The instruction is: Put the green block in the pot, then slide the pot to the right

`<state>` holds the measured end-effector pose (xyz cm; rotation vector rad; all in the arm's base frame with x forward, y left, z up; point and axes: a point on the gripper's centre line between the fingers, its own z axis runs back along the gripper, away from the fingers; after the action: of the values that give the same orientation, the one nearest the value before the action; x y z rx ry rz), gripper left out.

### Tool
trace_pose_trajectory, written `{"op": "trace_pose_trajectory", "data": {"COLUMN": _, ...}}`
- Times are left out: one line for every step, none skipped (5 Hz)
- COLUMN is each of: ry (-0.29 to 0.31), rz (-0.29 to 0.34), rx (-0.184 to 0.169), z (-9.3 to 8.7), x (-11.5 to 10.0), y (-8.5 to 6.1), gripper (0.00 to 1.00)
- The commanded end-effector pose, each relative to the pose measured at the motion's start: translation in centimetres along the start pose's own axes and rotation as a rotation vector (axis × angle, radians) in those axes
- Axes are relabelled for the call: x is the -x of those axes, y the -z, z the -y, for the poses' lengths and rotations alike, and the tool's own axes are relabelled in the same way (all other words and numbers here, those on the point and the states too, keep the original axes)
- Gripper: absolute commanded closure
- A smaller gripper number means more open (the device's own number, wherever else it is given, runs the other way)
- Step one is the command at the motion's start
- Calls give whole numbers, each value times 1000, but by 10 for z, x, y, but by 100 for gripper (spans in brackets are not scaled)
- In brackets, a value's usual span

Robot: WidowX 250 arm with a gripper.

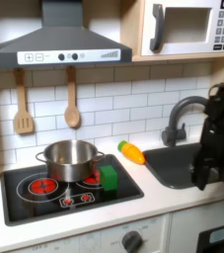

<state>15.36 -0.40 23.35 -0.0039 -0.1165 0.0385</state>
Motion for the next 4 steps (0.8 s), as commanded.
{"op": "trace_pose_trajectory", "data": {"ry": -3, "rz": 31, "rx": -42, "z": -27, "x": -36, "y": 8, "gripper": 0}}
{"op": "trace_pose_trajectory", "data": {"ry": -21, "rz": 39, "rx": -57, "z": -40, "x": -56, "y": 12, "gripper": 0}}
{"op": "trace_pose_trajectory", "data": {"ry": -19, "rz": 61, "rx": -74, "z": -48, "x": -80, "y": 15, "gripper": 0}}
{"op": "trace_pose_trajectory", "data": {"ry": -12, "rz": 66, "rx": -80, "z": -55, "x": -96, "y": 20, "gripper": 0}}
